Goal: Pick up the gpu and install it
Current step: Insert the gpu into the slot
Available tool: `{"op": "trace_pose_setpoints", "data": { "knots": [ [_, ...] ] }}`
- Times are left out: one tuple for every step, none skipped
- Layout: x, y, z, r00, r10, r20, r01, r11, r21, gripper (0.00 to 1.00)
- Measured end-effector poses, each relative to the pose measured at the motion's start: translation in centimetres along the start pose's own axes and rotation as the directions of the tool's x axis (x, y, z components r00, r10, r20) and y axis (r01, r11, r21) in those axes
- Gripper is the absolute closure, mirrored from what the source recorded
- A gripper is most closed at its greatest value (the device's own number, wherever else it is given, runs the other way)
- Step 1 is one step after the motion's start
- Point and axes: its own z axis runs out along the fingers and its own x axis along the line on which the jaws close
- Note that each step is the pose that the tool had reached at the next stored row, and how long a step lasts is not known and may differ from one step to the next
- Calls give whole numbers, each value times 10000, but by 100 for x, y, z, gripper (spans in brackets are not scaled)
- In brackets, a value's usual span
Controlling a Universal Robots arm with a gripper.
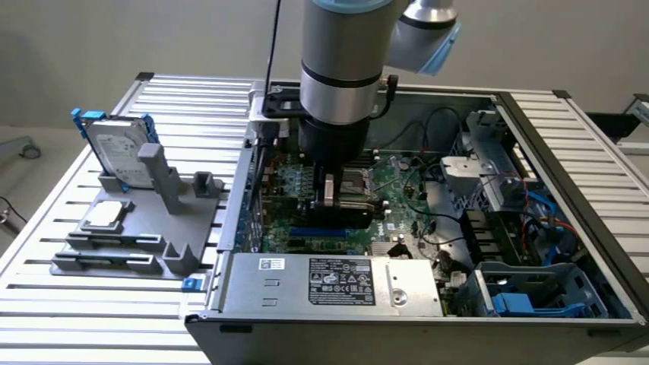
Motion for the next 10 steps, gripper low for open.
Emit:
{"op": "trace_pose_setpoints", "data": {
  "knots": [
    [0,0,1,10000,0,0,0,10000,0,74],
    [0,1,2,10000,0,0,0,10000,0,74],
    [0,1,4,10000,1,0,-1,10000,0,74],
    [0,1,7,10000,1,2,-1,10000,1,74],
    [0,1,13,10000,1,5,-1,10000,2,74],
    [0,2,18,10000,0,3,0,10000,2,74],
    [1,2,22,10000,1,0,-1,10000,0,74],
    [1,3,30,10000,1,1,-1,10000,0,74],
    [1,4,39,10000,1,0,-1,10000,0,74],
    [1,4,47,10000,1,2,-1,10000,0,74]
  ]
}}
